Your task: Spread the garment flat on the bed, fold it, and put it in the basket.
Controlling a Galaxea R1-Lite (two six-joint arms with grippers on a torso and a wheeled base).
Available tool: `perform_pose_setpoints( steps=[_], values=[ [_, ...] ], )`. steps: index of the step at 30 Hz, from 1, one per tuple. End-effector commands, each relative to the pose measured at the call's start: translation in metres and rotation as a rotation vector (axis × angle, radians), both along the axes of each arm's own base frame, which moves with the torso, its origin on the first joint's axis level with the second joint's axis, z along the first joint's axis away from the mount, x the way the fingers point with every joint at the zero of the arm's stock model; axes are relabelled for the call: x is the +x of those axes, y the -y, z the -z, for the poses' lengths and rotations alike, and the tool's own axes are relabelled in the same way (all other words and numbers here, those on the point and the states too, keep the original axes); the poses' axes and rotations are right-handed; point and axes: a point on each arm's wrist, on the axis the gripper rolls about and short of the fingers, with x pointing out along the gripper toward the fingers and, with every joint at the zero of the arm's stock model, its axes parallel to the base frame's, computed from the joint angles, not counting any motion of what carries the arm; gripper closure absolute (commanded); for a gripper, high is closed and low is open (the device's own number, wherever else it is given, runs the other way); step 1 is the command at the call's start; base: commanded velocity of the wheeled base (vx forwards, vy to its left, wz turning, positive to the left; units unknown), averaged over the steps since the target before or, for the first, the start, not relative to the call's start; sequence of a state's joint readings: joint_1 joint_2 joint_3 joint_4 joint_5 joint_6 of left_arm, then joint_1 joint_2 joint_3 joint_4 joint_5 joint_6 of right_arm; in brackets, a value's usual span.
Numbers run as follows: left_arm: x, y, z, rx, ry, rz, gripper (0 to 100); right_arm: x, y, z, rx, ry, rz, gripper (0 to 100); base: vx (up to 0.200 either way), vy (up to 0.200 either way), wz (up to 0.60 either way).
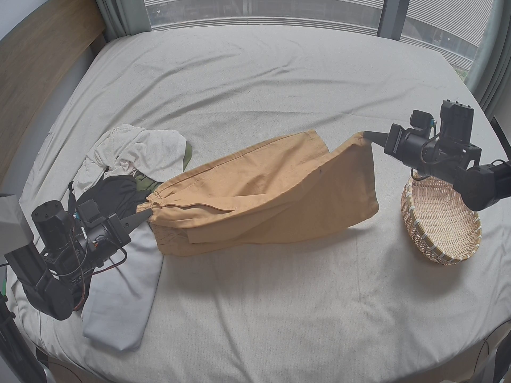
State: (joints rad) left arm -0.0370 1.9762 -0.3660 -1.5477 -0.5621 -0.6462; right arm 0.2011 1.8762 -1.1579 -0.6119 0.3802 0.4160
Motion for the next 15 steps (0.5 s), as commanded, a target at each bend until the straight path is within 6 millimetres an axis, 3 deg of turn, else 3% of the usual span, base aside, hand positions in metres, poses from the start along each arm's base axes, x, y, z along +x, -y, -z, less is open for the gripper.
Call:
perform_pose_setpoints(
  steps=[1, 15],
  values=[
    [0.0, -0.001, 0.0, -0.001, 0.002, -0.006, 100, 0.014, -0.003, 0.0, -0.002, 0.0, 0.0, 100, 0.0, 0.0, 0.0],
    [0.003, -0.002, 0.0, -0.002, 0.004, -0.018, 100, 0.047, -0.014, 0.0, -0.004, 0.024, -0.012, 100, 0.0, 0.0, 0.0]
  ],
)
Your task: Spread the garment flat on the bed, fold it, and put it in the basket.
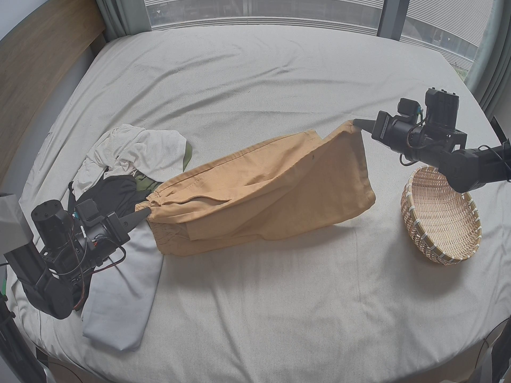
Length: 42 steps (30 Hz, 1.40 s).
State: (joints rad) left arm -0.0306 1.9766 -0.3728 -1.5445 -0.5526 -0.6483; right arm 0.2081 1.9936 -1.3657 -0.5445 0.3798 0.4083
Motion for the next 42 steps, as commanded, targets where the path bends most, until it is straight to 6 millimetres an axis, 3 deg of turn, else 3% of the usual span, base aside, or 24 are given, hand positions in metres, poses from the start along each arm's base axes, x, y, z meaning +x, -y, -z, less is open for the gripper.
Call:
perform_pose_setpoints(
  steps=[1, 10, 39, 40, 42],
  values=[
    [0.002, 0.0, 0.0, -0.001, 0.004, -0.002, 100, 0.012, -0.004, 0.006, -0.002, 0.0, -0.004, 100, 0.0, 0.0, 0.0],
    [0.009, 0.0, -0.006, -0.041, 0.015, -0.056, 100, 0.02, -0.006, -0.002, 0.007, 0.039, -0.006, 100, 0.0, 0.0, 0.0],
    [0.026, -0.002, 0.0, -0.043, 0.022, -0.077, 100, 0.058, -0.018, 0.013, 0.01, 0.066, -0.012, 100, 0.0, 0.0, 0.0],
    [0.027, -0.002, 0.0, -0.043, 0.024, -0.088, 0, 0.06, -0.019, 0.013, 0.011, 0.072, -0.012, 0, 0.0, 0.0, 0.0],
    [0.036, -0.003, -0.001, -0.043, 0.043, -0.118, 0, 0.067, -0.019, 0.014, 0.017, 0.089, -0.006, 0, 0.0, 0.0, 0.0]
  ],
)
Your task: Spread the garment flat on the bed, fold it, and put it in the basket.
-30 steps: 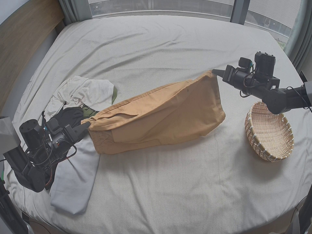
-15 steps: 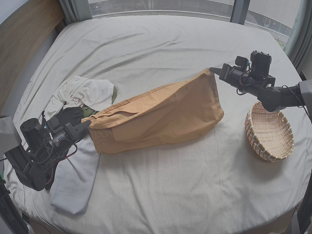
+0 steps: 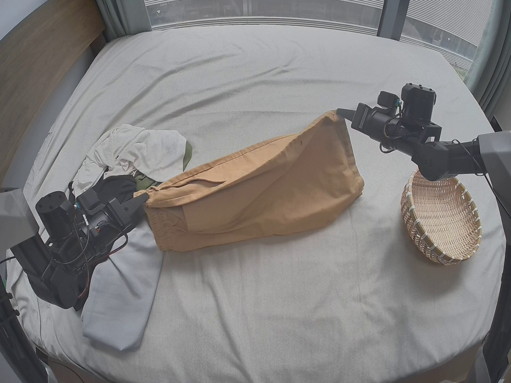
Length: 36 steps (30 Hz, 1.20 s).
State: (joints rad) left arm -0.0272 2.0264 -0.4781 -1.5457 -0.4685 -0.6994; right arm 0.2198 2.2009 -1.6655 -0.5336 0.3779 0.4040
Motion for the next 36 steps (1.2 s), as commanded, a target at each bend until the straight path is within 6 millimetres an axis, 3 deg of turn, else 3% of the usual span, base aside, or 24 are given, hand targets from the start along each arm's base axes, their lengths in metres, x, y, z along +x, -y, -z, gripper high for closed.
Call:
perform_pose_setpoints(
  steps=[1, 3, 8, 19, 28, 36],
  values=[
    [0.011, -0.001, 0.002, -0.001, 0.012, -0.029, 0, 0.012, -0.002, 0.009, 0.004, 0.006, 0.004, 0, 0.0, 0.0, 0.0],
    [0.023, -0.006, 0.005, -0.013, 0.019, -0.106, 0, 0.02, -0.005, 0.006, 0.014, 0.038, 0.059, 0, 0.0, 0.0, 0.0],
    [0.028, -0.013, 0.005, -0.016, 0.025, -0.147, 0, 0.023, -0.004, -0.002, 0.023, 0.068, 0.094, 0, 0.0, 0.0, 0.0],
    [0.023, -0.009, -0.001, -0.018, 0.038, -0.13, 0, -0.006, -0.008, -0.016, 0.018, 0.032, 0.076, 0, 0.0, 0.0, 0.0],
    [0.002, 0.01, -0.006, -0.016, 0.018, -0.037, 0, -0.045, -0.028, 0.003, -0.022, -0.104, 0.003, 0, 0.0, 0.0, 0.0],
    [-0.004, 0.013, -0.002, -0.007, -0.003, -0.009, 0, -0.061, -0.028, 0.026, -0.021, -0.128, -0.016, 0, 0.0, 0.0, 0.0]
  ],
)
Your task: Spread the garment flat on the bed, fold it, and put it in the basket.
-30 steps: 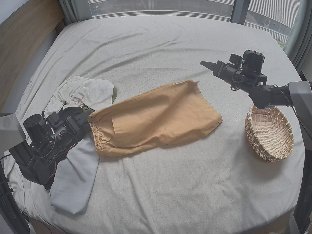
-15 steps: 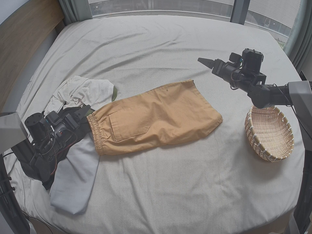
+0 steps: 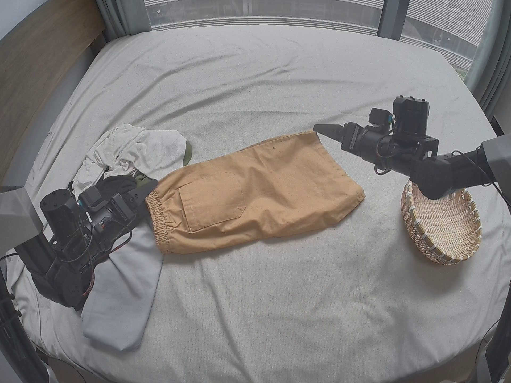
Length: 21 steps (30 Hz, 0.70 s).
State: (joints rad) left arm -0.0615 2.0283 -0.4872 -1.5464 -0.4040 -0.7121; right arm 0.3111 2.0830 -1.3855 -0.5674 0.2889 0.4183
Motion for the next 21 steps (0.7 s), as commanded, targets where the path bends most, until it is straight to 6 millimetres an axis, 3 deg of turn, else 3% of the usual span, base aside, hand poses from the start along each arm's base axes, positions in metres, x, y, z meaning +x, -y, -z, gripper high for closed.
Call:
perform_pose_setpoints(
  steps=[1, 6, 21],
  values=[
    [-0.006, 0.005, 0.0, 0.006, -0.005, 0.027, 0, -0.017, 0.0, 0.005, 0.018, 0.0, -0.013, 0, 0.0, 0.0, 0.0],
    [-0.01, 0.009, 0.005, 0.041, -0.013, 0.043, 0, -0.025, -0.004, 0.023, 0.035, -0.049, -0.011, 0, 0.0, 0.0, 0.0],
    [-0.013, 0.017, 0.01, 0.07, -0.02, 0.068, 0, -0.042, 0.007, 0.075, -0.024, -0.231, 0.086, 0, 0.0, 0.0, 0.0]
  ],
)
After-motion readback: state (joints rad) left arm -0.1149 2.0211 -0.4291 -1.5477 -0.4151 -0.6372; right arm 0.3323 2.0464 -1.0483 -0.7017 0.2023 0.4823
